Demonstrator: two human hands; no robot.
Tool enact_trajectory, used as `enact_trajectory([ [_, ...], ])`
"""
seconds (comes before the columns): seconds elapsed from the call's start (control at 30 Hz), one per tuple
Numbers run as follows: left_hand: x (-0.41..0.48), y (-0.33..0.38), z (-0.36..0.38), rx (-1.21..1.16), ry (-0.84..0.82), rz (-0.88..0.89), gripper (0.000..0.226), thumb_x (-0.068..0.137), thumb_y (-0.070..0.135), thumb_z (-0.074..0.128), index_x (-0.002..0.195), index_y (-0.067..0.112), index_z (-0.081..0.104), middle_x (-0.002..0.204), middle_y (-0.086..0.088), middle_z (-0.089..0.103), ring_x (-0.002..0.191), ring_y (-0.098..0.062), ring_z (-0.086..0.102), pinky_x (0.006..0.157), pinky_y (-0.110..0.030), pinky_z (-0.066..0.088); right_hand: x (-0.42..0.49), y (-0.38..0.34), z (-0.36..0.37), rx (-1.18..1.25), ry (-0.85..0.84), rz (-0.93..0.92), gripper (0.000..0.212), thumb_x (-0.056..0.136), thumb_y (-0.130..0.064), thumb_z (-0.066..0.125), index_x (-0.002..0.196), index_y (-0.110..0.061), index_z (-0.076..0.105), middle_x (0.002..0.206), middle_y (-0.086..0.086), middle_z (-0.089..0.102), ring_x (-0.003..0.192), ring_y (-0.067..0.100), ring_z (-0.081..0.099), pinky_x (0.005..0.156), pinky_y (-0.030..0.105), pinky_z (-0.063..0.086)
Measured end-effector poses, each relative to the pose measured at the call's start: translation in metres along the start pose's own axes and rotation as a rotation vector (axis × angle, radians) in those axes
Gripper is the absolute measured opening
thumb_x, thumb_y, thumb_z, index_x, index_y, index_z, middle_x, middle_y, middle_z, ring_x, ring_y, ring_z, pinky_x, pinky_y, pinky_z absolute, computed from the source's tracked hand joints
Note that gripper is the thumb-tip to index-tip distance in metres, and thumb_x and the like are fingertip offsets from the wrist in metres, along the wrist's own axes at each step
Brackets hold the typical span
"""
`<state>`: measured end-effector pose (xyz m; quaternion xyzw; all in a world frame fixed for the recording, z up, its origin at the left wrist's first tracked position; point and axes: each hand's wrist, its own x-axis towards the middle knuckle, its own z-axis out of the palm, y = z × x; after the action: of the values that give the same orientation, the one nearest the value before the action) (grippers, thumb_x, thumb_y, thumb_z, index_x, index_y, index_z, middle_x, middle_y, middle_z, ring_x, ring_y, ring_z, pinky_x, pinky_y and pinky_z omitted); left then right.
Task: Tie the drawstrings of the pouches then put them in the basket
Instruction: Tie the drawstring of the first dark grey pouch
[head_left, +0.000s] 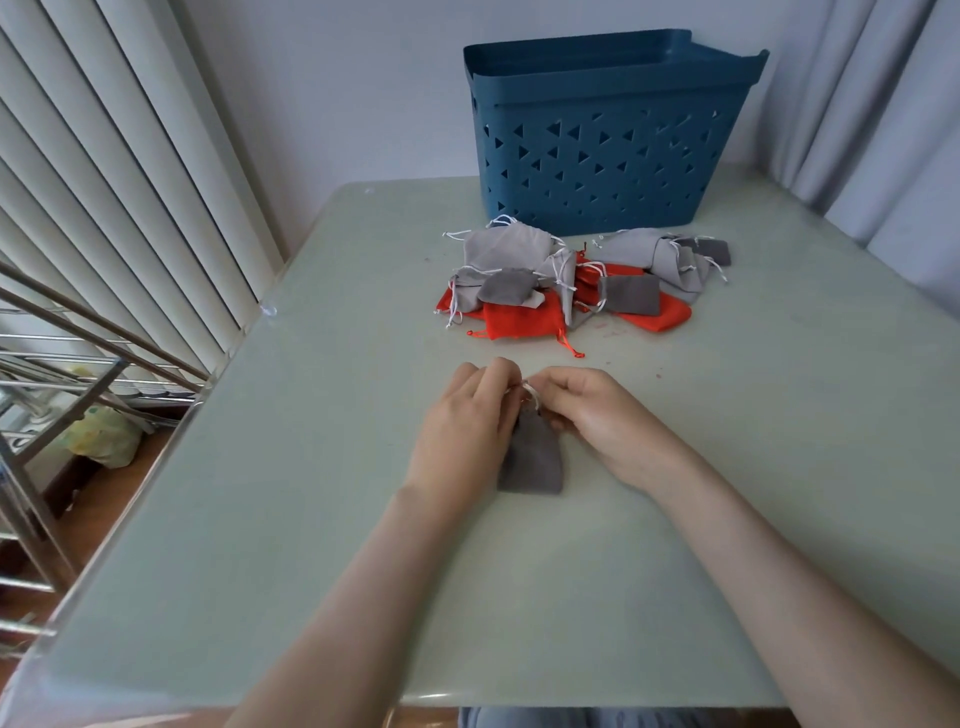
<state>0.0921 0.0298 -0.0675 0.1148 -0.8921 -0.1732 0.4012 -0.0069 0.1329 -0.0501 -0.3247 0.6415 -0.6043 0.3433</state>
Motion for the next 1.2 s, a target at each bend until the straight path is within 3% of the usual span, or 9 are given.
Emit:
enact_trajectory([
  [0.13, 0.000, -0.003, -0.001, 0.058, 0.049, 0.025, 0.022, 0.086, 0.021, 0.051, 0.087, 0.006, 0.067, 0.056, -0.003, 0.054, 0.065, -0.014, 0.042, 0.056, -0.027, 0.036, 0.002, 0.002, -0.005, 0.033, 0.046, 0.008, 0.017, 0.094, -0.004, 0.052, 0.079, -0.009, 0.060, 0.074, 0.010, 0.063, 0.064, 0.014, 0.053, 0.054, 0.020, 0.040],
  [0.3, 0.000, -0.005, -0.003, -0.051, -0.053, -0.200, 0.032, 0.089, 0.036, 0.045, 0.097, 0.015, 0.067, 0.069, -0.007, 0.065, 0.061, -0.025, 0.061, 0.060, -0.030, 0.040, 0.006, 0.003, -0.005, 0.126, 0.192, -0.031, 0.020, 0.095, -0.009, 0.051, 0.077, -0.015, 0.060, 0.070, -0.004, 0.066, 0.066, 0.009, 0.059, 0.064, 0.022, 0.041],
  [0.4, 0.001, -0.004, -0.008, -0.118, -0.077, -0.281, 0.019, 0.095, 0.025, 0.052, 0.087, 0.013, 0.064, 0.070, 0.004, 0.068, 0.063, -0.020, 0.062, 0.061, -0.026, 0.042, 0.009, 0.000, -0.015, 0.279, 0.267, -0.095, 0.016, 0.094, -0.010, 0.050, 0.082, -0.014, 0.059, 0.078, -0.002, 0.070, 0.076, 0.013, 0.063, 0.077, 0.030, 0.040],
  [0.57, 0.001, -0.002, -0.009, -0.146, -0.133, -0.299, 0.018, 0.095, 0.018, 0.054, 0.080, 0.015, 0.061, 0.066, 0.008, 0.063, 0.060, -0.011, 0.051, 0.058, -0.011, 0.034, 0.005, -0.005, -0.015, 0.547, 0.228, -0.039, 0.020, 0.097, -0.005, 0.040, 0.082, -0.012, 0.052, 0.063, -0.009, 0.062, 0.050, 0.004, 0.040, 0.052, 0.017, 0.030],
  [0.7, 0.001, -0.002, -0.008, -0.125, -0.120, -0.257, 0.017, 0.096, 0.014, 0.053, 0.080, 0.011, 0.060, 0.062, 0.010, 0.057, 0.065, -0.016, 0.050, 0.057, -0.021, 0.032, 0.004, -0.005, -0.017, 0.703, 0.187, 0.033, 0.022, 0.096, -0.001, 0.036, 0.082, -0.012, 0.050, 0.062, -0.005, 0.053, 0.046, 0.005, 0.032, 0.047, 0.015, 0.029],
  [0.87, 0.001, -0.004, -0.009, -0.120, -0.017, -0.248, 0.024, 0.096, 0.026, 0.043, 0.083, 0.010, 0.055, 0.070, 0.001, 0.056, 0.072, -0.014, 0.042, 0.061, -0.027, 0.032, -0.001, -0.008, -0.014, 0.296, 0.063, -0.068, 0.021, 0.093, 0.003, 0.042, 0.097, -0.015, 0.053, 0.068, 0.000, 0.047, 0.056, 0.009, 0.043, 0.048, 0.018, 0.033],
  [0.97, 0.004, -0.007, -0.010, -0.041, 0.115, -0.184, 0.024, 0.093, 0.026, 0.047, 0.080, 0.010, 0.060, 0.079, 0.000, 0.054, 0.075, -0.017, 0.043, 0.070, -0.028, 0.034, -0.002, -0.004, -0.011, 0.111, -0.045, -0.069, 0.015, 0.087, -0.010, 0.055, 0.096, -0.020, 0.061, 0.068, -0.001, 0.045, 0.057, 0.012, 0.043, 0.047, 0.020, 0.031],
  [1.07, 0.004, -0.001, -0.011, -0.164, 0.038, -0.190, 0.026, 0.092, 0.031, 0.042, 0.082, 0.011, 0.057, 0.083, 0.000, 0.057, 0.079, -0.016, 0.049, 0.071, -0.022, 0.034, -0.004, -0.002, -0.004, 0.001, -0.063, -0.058, 0.007, 0.089, -0.014, 0.062, 0.088, -0.019, 0.067, 0.066, 0.000, 0.048, 0.058, 0.013, 0.042, 0.050, 0.023, 0.031],
  [1.2, 0.003, 0.008, -0.012, -0.264, -0.068, -0.279, 0.011, 0.096, 0.025, 0.046, 0.085, 0.022, 0.046, 0.072, 0.009, 0.055, 0.070, -0.011, 0.051, 0.062, -0.020, 0.034, -0.005, -0.003, 0.002, 0.006, -0.098, -0.080, 0.019, 0.088, -0.010, 0.062, 0.077, -0.025, 0.065, 0.065, -0.005, 0.050, 0.060, 0.014, 0.039, 0.052, 0.024, 0.028],
])
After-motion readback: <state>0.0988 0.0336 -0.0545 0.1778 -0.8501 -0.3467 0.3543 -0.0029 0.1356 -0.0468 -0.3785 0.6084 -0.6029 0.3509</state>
